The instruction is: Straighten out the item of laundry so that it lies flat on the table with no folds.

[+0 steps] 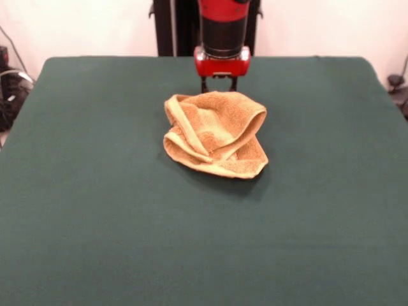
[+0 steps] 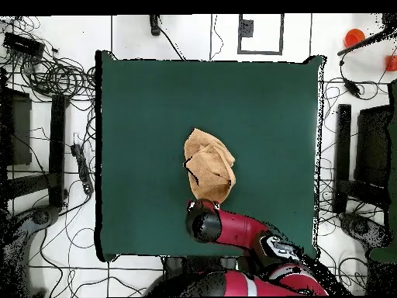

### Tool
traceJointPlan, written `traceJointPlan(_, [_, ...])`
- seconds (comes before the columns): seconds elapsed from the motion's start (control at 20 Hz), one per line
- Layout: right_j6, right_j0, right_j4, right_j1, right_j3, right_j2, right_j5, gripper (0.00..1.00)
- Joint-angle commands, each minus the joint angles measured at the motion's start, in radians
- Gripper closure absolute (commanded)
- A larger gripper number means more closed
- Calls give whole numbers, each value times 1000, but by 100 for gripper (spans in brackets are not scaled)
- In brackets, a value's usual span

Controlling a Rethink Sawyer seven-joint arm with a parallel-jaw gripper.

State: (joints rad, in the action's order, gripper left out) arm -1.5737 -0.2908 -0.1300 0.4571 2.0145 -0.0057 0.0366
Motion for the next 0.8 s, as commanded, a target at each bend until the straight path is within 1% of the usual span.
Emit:
traceJointPlan(0.05, [-88,-28,-27,-197,-219,40,-56,0])
traceJointPlan(0.4, [-49,-106,-74,-266,-309,48,-27,0])
traceJointPlan(0.6, [-22,-167,-108,-263,-336,56,14,0])
traceJointPlan(0.7, [-16,-190,-126,-252,-339,61,32,0])
traceJointPlan(0.75, [-10,-205,-133,-223,-329,66,55,0])
traceJointPlan(0.8, [-5,-221,-142,-221,-332,69,67,0])
